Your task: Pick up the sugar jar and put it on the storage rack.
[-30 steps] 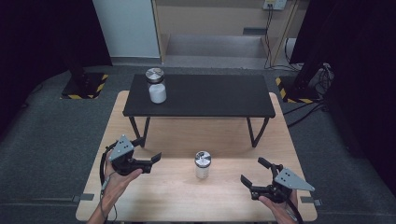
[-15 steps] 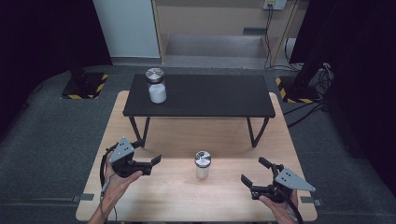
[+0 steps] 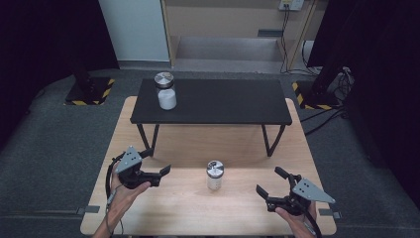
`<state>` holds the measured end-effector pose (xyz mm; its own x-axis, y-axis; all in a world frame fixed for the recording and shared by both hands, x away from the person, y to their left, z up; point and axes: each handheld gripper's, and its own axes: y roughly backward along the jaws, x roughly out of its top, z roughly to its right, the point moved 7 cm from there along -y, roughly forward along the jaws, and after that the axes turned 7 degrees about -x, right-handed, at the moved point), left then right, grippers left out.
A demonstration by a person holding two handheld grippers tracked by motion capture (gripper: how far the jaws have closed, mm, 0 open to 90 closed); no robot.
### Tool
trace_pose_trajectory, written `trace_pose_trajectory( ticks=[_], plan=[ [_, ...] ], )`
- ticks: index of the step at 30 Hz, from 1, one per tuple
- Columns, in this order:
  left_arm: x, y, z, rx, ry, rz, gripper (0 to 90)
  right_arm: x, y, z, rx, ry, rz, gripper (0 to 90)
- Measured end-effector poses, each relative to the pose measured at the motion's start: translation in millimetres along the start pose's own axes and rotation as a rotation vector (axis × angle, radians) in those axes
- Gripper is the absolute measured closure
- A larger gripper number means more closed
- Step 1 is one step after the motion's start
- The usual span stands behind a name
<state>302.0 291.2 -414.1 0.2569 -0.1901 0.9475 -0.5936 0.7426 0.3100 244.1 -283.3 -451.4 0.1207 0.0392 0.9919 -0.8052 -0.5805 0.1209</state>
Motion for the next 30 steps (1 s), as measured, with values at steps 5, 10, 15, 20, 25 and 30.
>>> trace_pose_trajectory(
  ticks=[5, 10, 15, 20, 25, 30],
  plan=[
    [0.1, 2.4, -0.4, 0.005, 0.003, 0.006, 8.5, 0.0, 0.0, -0.8, 0.000, 0.001, -0.002, 6.8],
    [-0.1, 1.9, -0.7, 0.005, 0.004, 0.003, 8.4, -0.4, 0.3, -0.2, -0.002, -0.004, 0.000, 6.8],
    [-0.9, 2.5, -1.3, 0.005, 0.009, 0.004, 8.3, -0.1, 0.0, -0.2, 0.003, 0.000, 0.002, 6.8],
    [-0.9, 3.1, -1.7, 0.005, 0.011, 0.006, 8.3, -0.3, -1.1, -0.1, 0.005, -0.002, -0.001, 6.8],
    [-0.8, 2.7, -1.3, 0.005, 0.004, 0.001, 8.3, -0.1, -1.6, -0.4, 0.010, 0.006, -0.005, 6.8],
    [-0.9, 1.9, -1.9, 0.001, 0.006, 0.002, 8.3, -0.4, -0.2, -0.2, 0.007, 0.009, -0.003, 6.7]
  ],
)
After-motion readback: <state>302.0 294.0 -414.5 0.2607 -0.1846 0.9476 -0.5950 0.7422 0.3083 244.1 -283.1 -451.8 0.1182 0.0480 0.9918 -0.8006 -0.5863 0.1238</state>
